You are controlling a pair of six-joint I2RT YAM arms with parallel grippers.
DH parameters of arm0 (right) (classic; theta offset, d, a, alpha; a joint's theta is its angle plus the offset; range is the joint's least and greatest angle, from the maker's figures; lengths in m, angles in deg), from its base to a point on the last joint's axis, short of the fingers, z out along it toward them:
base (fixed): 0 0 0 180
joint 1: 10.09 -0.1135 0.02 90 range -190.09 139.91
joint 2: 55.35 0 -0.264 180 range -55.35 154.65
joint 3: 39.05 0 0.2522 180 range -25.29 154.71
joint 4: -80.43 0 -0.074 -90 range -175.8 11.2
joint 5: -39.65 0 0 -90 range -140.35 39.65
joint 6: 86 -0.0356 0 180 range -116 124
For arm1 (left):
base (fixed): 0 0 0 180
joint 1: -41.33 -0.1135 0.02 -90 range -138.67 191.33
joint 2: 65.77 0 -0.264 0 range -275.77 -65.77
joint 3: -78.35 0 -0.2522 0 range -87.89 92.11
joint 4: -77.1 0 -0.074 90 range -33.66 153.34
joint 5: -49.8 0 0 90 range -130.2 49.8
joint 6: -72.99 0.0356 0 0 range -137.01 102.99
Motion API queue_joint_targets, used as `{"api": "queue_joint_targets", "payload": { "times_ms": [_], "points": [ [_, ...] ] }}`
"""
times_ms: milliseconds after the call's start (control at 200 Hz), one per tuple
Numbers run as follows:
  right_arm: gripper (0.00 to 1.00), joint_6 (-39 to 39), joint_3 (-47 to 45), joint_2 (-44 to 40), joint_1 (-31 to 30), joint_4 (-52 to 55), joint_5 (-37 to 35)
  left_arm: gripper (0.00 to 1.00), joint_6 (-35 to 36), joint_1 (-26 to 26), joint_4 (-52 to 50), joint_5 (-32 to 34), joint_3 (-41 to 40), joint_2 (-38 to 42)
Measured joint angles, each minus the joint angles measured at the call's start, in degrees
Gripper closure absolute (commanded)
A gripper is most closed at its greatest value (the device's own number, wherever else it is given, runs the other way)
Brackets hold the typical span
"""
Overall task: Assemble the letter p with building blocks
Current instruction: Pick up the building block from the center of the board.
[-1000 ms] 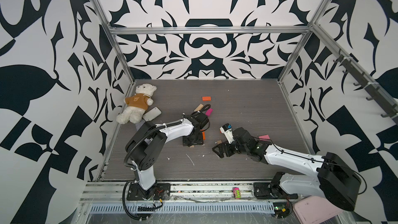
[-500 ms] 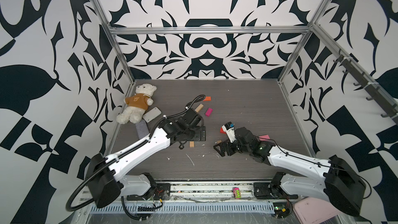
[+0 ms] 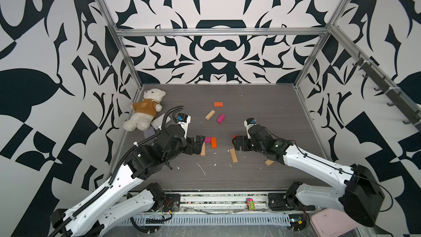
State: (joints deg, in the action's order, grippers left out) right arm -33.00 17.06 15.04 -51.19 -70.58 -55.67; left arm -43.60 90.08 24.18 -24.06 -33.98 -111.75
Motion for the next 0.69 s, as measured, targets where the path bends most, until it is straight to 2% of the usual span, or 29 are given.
{"api": "queue_joint_targets", "payload": {
  "times_ms": [230, 510, 695],
  "points": [
    [0.01, -6.91, 8.57, 12.46, 0.57, 5.25, -6.29, 0.01, 3.58, 0.0, 4.85, 0.7, -9.68, 3.74],
    [0.08, -9.22, 15.12, 24.37, 0.57, 5.27, -7.76, 0.01, 6.32, 0.0, 5.29, -2.73, -9.77, 3.39],
    [0.12, -11.28, 15.98, 27.47, 0.57, 5.03, -8.96, 0.01, 6.97, 0.0, 5.14, -5.86, -9.64, 0.46]
  ]
}}
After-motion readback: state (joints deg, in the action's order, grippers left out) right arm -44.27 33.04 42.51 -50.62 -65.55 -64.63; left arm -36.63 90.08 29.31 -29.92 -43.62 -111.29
